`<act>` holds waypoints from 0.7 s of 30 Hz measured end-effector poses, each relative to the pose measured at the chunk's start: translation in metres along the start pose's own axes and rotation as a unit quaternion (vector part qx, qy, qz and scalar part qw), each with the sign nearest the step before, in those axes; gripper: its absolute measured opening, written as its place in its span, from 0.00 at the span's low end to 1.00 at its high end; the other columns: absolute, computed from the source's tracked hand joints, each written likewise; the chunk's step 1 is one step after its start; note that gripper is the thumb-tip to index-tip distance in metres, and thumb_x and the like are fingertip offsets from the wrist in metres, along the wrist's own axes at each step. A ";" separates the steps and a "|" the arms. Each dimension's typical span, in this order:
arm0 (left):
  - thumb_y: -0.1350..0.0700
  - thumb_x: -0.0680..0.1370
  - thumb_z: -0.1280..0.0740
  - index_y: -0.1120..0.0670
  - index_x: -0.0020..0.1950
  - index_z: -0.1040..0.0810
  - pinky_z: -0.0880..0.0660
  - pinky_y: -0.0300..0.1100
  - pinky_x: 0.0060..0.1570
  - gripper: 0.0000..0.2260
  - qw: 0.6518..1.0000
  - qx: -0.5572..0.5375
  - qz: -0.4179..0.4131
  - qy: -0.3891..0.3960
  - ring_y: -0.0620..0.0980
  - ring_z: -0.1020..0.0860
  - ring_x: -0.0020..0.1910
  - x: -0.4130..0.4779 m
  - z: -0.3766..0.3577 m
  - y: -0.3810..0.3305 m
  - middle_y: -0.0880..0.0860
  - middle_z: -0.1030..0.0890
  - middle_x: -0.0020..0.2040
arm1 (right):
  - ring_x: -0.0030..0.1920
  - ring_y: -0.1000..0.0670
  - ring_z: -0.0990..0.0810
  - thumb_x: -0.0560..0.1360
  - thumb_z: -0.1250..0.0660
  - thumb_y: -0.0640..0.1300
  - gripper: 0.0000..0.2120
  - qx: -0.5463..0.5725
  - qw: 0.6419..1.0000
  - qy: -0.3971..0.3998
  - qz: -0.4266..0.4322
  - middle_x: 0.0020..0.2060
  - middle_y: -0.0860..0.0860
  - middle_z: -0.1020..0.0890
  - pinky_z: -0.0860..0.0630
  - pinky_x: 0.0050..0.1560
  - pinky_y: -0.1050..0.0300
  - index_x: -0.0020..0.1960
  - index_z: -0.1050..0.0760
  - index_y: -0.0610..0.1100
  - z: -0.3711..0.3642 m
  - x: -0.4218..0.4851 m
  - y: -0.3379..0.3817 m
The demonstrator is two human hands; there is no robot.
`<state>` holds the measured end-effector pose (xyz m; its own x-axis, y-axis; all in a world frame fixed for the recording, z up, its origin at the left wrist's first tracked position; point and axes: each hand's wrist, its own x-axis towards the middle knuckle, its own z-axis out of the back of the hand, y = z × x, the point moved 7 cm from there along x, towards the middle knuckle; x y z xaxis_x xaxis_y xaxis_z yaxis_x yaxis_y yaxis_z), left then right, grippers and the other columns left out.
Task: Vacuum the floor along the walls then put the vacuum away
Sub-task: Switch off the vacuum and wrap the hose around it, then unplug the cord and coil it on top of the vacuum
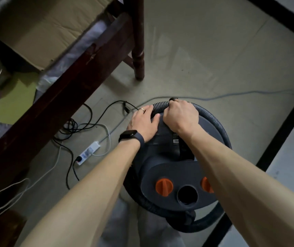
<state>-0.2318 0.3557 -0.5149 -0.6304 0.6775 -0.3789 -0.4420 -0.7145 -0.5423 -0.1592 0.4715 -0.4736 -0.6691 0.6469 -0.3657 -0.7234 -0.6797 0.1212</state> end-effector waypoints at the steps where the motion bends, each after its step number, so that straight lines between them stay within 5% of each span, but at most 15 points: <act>1: 0.46 0.81 0.38 0.51 0.74 0.31 0.39 0.42 0.69 0.23 1.000 -0.018 0.001 0.016 0.54 0.34 0.72 0.001 0.004 0.004 0.53 0.31 0.73 | 0.60 0.37 0.20 0.81 0.42 0.46 0.15 -0.023 1.000 -0.013 0.004 0.58 0.42 0.18 0.29 0.62 0.46 0.59 0.21 0.41 0.002 -0.004 0.003; 4: 0.47 0.78 0.36 0.47 0.72 0.30 0.33 0.45 0.64 0.21 0.999 -0.032 0.018 0.027 0.56 0.28 0.67 -0.016 0.021 0.036 0.55 0.26 0.69 | 0.72 0.39 0.30 0.81 0.40 0.47 0.20 -0.059 0.998 -0.026 0.013 0.70 0.43 0.24 0.37 0.73 0.42 0.71 0.28 0.46 0.000 -0.028 0.020; 7: 0.44 0.79 0.39 0.46 0.72 0.32 0.30 0.48 0.63 0.22 0.994 -0.040 0.086 0.051 0.58 0.27 0.66 -0.057 0.020 0.110 0.55 0.26 0.68 | 0.81 0.41 0.40 0.80 0.37 0.51 0.25 0.037 0.997 -0.057 0.026 0.79 0.44 0.32 0.45 0.79 0.38 0.76 0.30 0.49 -0.012 -0.077 0.064; 12: 0.46 0.78 0.36 0.49 0.74 0.33 0.30 0.48 0.63 0.24 0.974 0.003 0.171 0.152 0.58 0.28 0.66 -0.152 0.001 0.272 0.57 0.27 0.70 | 0.78 0.39 0.32 0.77 0.31 0.47 0.22 0.141 0.980 -0.109 0.086 0.74 0.43 0.25 0.37 0.76 0.34 0.70 0.23 0.45 -0.076 -0.176 0.171; 16: 0.46 0.77 0.34 0.49 0.74 0.33 0.26 0.49 0.61 0.26 0.947 0.005 0.254 0.194 0.59 0.23 0.61 -0.220 0.004 0.384 0.58 0.29 0.69 | 0.78 0.41 0.33 0.77 0.30 0.48 0.21 0.171 0.980 0.021 0.103 0.74 0.45 0.25 0.36 0.77 0.39 0.69 0.21 0.46 -0.173 -0.226 0.244; 21: 0.46 0.77 0.34 0.50 0.75 0.35 0.31 0.46 0.65 0.27 0.937 0.009 0.302 0.177 0.58 0.29 0.67 -0.242 -0.003 0.478 0.58 0.30 0.71 | 0.81 0.46 0.42 0.82 0.39 0.52 0.22 0.103 0.960 0.230 0.120 0.78 0.50 0.31 0.39 0.78 0.49 0.76 0.30 0.50 -0.317 -0.244 0.293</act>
<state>-0.2886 -0.1492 -0.6846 -0.5186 0.1618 -0.8395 -0.0853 -0.9868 -0.1375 -0.1538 0.0053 -0.6416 -0.7093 0.2276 -0.6672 -0.6082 -0.6760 0.4160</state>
